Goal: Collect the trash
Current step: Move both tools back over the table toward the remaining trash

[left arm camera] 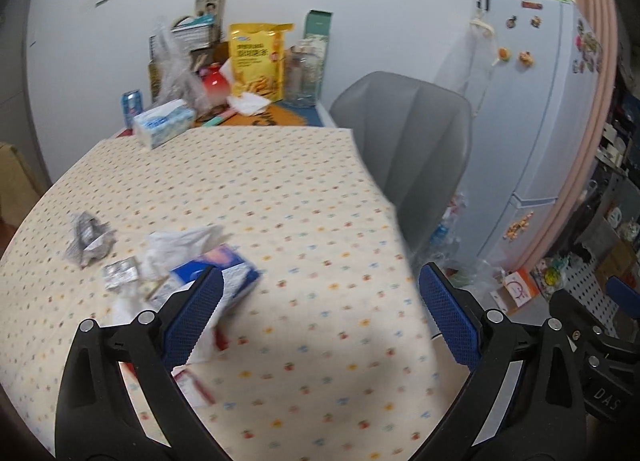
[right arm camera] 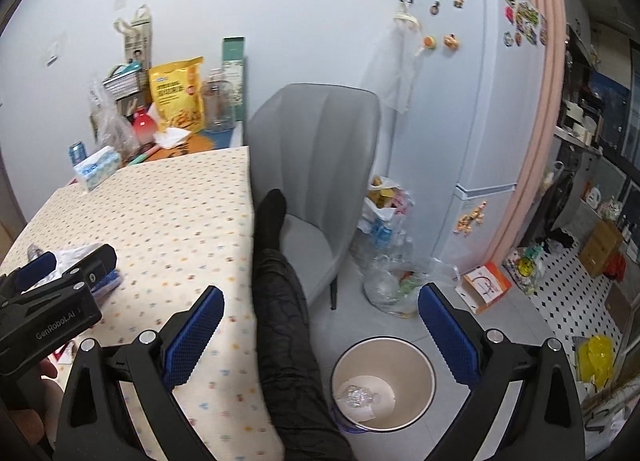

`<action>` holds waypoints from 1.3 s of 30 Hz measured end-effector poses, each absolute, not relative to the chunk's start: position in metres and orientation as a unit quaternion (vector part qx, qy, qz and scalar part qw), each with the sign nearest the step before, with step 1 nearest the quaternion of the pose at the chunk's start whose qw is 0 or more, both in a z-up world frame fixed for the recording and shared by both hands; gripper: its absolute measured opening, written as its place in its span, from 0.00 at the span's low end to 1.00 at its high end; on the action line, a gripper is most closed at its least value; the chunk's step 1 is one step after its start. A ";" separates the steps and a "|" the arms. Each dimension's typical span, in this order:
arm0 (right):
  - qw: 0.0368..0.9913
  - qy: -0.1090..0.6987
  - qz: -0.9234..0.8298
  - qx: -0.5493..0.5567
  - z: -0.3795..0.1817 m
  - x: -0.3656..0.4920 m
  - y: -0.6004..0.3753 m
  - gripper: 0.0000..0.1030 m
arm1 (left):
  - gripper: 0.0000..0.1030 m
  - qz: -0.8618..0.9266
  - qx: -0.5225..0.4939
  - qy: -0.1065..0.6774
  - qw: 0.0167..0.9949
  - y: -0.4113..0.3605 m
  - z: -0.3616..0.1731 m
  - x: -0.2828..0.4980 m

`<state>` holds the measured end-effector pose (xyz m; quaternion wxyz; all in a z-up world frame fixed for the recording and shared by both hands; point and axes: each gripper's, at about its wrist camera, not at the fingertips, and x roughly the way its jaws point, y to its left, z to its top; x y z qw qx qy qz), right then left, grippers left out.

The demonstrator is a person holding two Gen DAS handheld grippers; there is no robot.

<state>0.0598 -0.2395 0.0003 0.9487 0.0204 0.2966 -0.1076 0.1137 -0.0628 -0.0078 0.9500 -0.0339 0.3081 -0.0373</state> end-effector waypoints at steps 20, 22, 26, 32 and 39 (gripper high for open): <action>0.951 0.307 -0.040 0.010 -0.013 0.060 -0.179 0.93 | 0.94 0.087 -0.043 0.283 0.954 0.030 -0.018 0.072; 0.951 0.308 -0.036 0.007 -0.014 0.059 -0.174 0.93 | 0.94 0.105 -0.034 0.277 0.954 0.035 -0.019 0.068; 0.951 0.309 -0.029 0.001 -0.015 0.059 -0.166 0.93 | 0.94 0.119 -0.043 0.257 0.958 0.052 -0.021 0.059; 0.948 0.318 -0.026 -0.006 -0.022 0.064 -0.155 0.93 | 0.94 0.124 -0.049 0.262 0.956 0.069 -0.028 0.057; 0.945 0.325 -0.025 -0.001 -0.031 0.071 -0.148 0.93 | 0.94 0.116 -0.064 0.296 0.946 0.082 -0.044 0.068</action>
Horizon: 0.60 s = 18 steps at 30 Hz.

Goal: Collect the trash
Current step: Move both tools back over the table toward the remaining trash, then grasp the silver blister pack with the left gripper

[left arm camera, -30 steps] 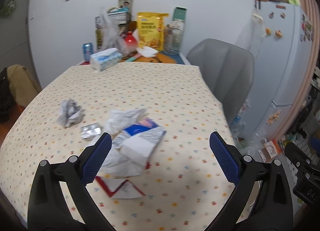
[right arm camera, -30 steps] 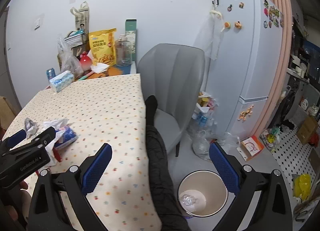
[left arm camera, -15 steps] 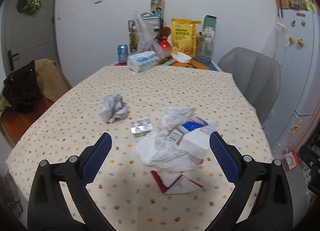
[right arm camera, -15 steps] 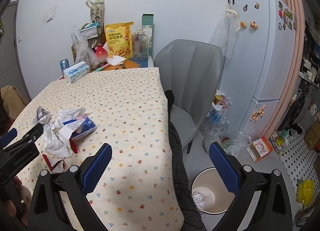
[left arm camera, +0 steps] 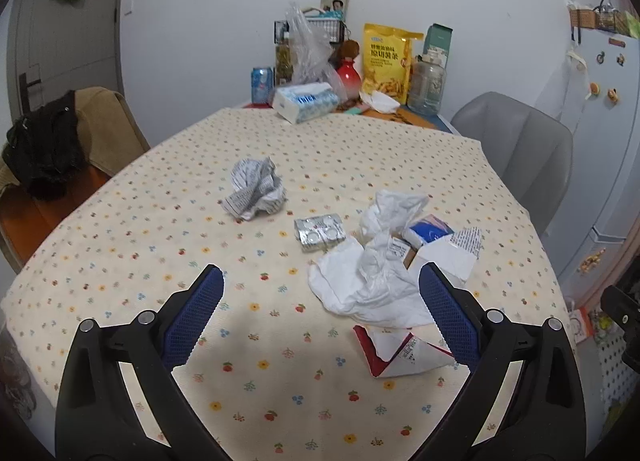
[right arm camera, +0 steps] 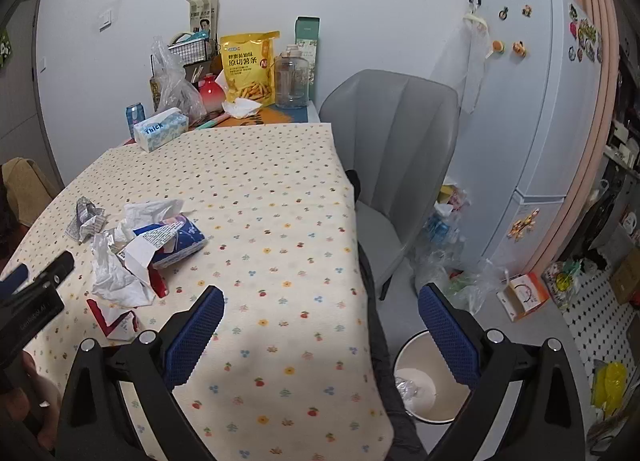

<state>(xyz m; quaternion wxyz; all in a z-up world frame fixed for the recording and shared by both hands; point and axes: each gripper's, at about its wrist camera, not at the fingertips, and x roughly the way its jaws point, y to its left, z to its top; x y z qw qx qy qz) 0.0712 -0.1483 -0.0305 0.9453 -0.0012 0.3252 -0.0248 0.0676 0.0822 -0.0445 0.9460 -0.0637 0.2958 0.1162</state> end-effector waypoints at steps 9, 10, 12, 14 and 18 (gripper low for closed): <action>0.944 0.329 0.003 -0.017 -0.034 0.087 -0.127 0.93 | 0.79 0.125 -0.097 0.308 0.938 0.106 -0.048 0.090; 0.944 0.329 0.005 -0.017 -0.035 0.088 -0.125 0.92 | 0.76 0.128 -0.101 0.310 0.937 0.109 -0.048 0.095; 0.943 0.331 0.010 -0.015 -0.035 0.094 -0.123 0.92 | 0.70 0.129 -0.107 0.319 0.933 0.115 -0.049 0.103; 0.942 0.334 0.015 -0.013 -0.036 0.099 -0.120 0.92 | 0.69 0.133 -0.109 0.326 0.930 0.118 -0.051 0.113; 0.940 0.339 0.026 -0.019 -0.038 0.110 -0.111 0.92 | 0.69 0.139 -0.107 0.331 0.927 0.121 -0.052 0.126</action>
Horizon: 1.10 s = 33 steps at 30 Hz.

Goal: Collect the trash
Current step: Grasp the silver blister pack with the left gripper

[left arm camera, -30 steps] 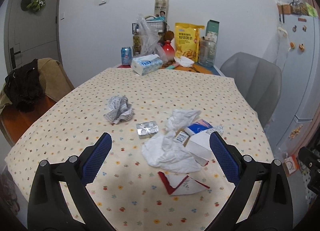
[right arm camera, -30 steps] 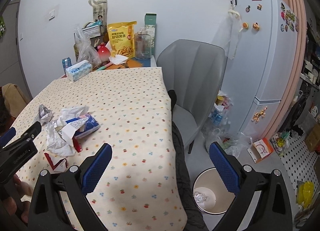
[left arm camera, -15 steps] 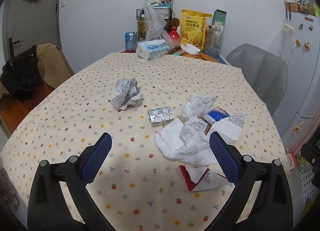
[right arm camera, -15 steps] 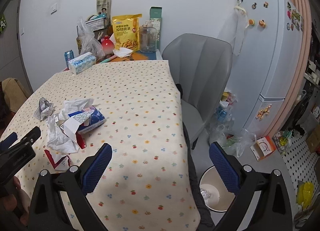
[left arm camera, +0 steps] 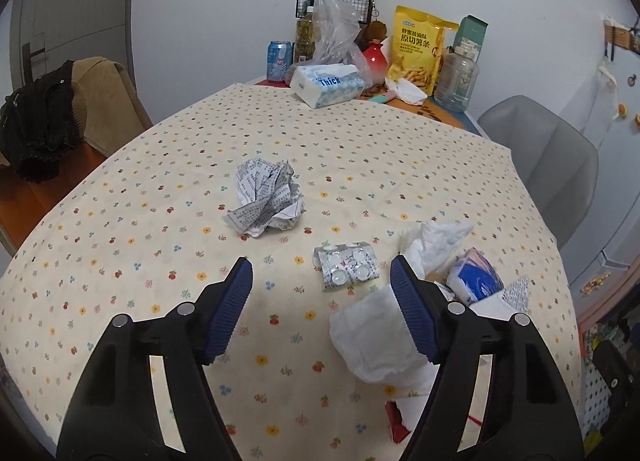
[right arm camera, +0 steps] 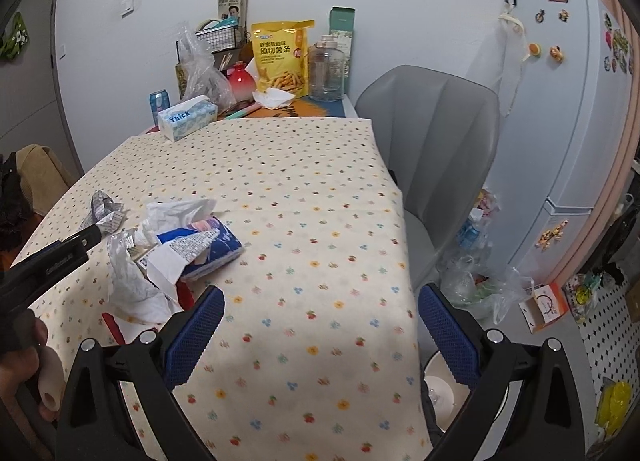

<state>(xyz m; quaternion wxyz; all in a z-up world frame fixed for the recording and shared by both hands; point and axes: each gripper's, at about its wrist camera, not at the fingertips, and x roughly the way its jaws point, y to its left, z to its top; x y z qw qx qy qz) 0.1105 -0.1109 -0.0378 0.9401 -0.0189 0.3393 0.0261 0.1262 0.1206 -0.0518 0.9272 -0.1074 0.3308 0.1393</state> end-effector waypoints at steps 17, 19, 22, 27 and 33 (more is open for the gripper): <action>0.925 0.375 0.045 -0.030 -0.060 0.145 -0.087 0.82 | 0.64 0.127 -0.113 0.378 0.910 0.122 -0.083 0.177; 0.924 0.378 0.045 -0.030 -0.062 0.147 -0.086 0.82 | 0.60 0.128 -0.119 0.378 0.909 0.126 -0.084 0.178; 0.924 0.379 0.046 -0.034 -0.062 0.147 -0.082 0.82 | 0.47 0.123 -0.131 0.381 0.907 0.131 -0.087 0.179; 0.924 0.378 0.052 -0.039 -0.061 0.144 -0.076 0.81 | 0.45 0.128 -0.124 0.360 0.916 0.132 -0.079 0.169; 0.925 0.372 0.067 -0.041 -0.055 0.136 -0.062 0.77 | 0.45 0.139 -0.128 0.342 0.921 0.146 -0.066 0.150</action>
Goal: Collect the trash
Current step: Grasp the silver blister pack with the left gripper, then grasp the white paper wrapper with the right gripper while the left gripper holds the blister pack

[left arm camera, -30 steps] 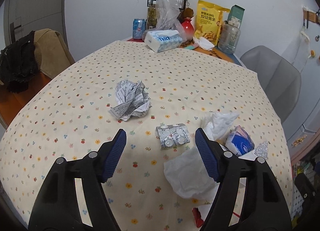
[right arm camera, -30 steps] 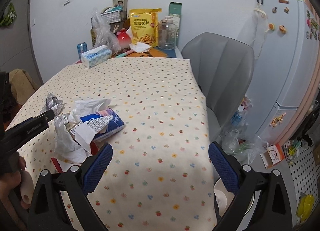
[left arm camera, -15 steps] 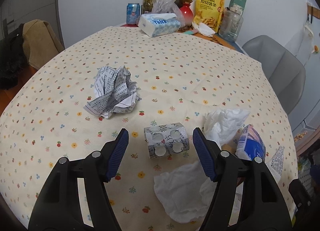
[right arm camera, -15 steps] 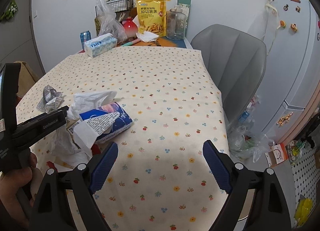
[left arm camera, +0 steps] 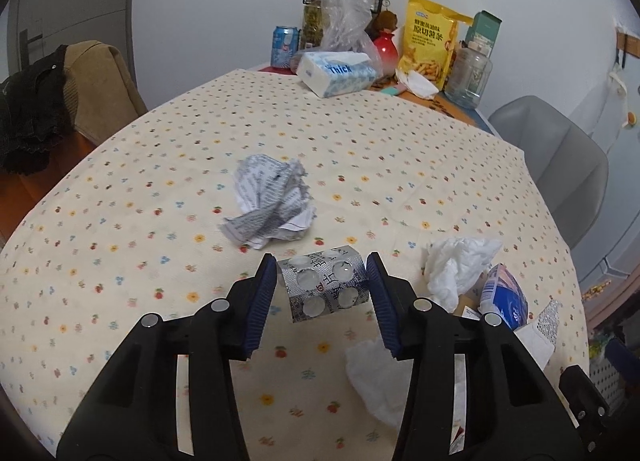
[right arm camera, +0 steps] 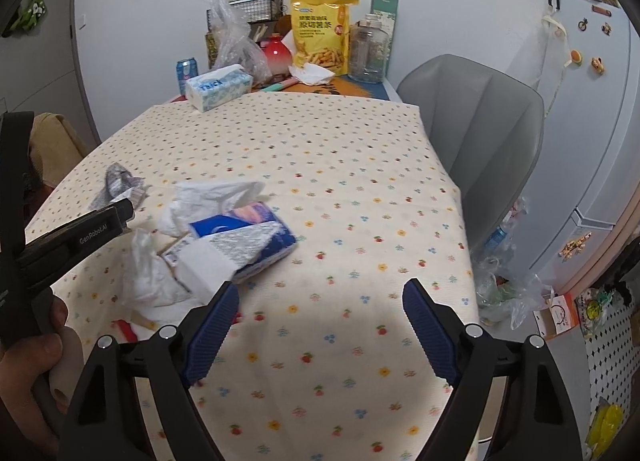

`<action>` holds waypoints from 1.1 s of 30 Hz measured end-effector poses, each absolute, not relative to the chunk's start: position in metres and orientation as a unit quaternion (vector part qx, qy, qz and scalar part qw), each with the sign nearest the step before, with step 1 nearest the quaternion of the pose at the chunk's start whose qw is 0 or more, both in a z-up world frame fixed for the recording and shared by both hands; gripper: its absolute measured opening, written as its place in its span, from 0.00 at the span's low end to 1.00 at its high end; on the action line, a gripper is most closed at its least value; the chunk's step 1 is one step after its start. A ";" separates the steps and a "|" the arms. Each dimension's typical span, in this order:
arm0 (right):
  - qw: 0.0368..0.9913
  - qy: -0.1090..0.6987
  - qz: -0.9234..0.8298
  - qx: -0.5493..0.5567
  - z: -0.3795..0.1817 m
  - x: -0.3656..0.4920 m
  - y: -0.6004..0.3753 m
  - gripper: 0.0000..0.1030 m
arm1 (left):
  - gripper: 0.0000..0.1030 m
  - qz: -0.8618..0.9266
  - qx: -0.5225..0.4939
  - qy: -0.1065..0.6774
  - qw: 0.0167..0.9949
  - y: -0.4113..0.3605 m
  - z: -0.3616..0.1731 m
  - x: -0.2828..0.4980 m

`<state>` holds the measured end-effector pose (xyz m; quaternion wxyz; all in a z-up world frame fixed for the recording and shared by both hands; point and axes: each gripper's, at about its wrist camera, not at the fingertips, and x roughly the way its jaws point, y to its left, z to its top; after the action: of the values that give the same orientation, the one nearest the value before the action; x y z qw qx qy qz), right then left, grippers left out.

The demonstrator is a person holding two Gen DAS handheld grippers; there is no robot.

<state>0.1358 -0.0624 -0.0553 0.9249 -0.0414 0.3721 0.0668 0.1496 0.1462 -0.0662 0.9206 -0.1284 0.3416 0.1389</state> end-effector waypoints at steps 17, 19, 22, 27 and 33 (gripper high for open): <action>0.914 0.385 0.116 -0.057 -0.060 0.120 -0.022 0.55 | 0.45 0.164 -0.132 0.331 0.920 0.174 -0.068 0.105; 0.910 0.392 0.121 -0.057 -0.064 0.124 -0.019 0.50 | 0.45 0.161 -0.131 0.337 0.918 0.173 -0.072 0.107; 0.907 0.398 0.126 -0.056 -0.070 0.130 -0.015 0.48 | 0.45 0.160 -0.127 0.344 0.917 0.172 -0.076 0.110; 0.900 0.413 0.129 -0.053 -0.080 0.142 -0.013 0.37 | 0.45 0.158 -0.118 0.345 0.918 0.168 -0.076 0.115; 0.897 0.414 0.146 -0.053 -0.080 0.141 -0.010 0.10 | 0.46 0.153 -0.114 0.346 0.918 0.162 -0.076 0.119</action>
<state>0.1412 -0.0100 -0.0801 0.8968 -0.0533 0.4143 0.1457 0.1190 0.1616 -0.0757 0.9184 -0.1139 0.3464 0.1534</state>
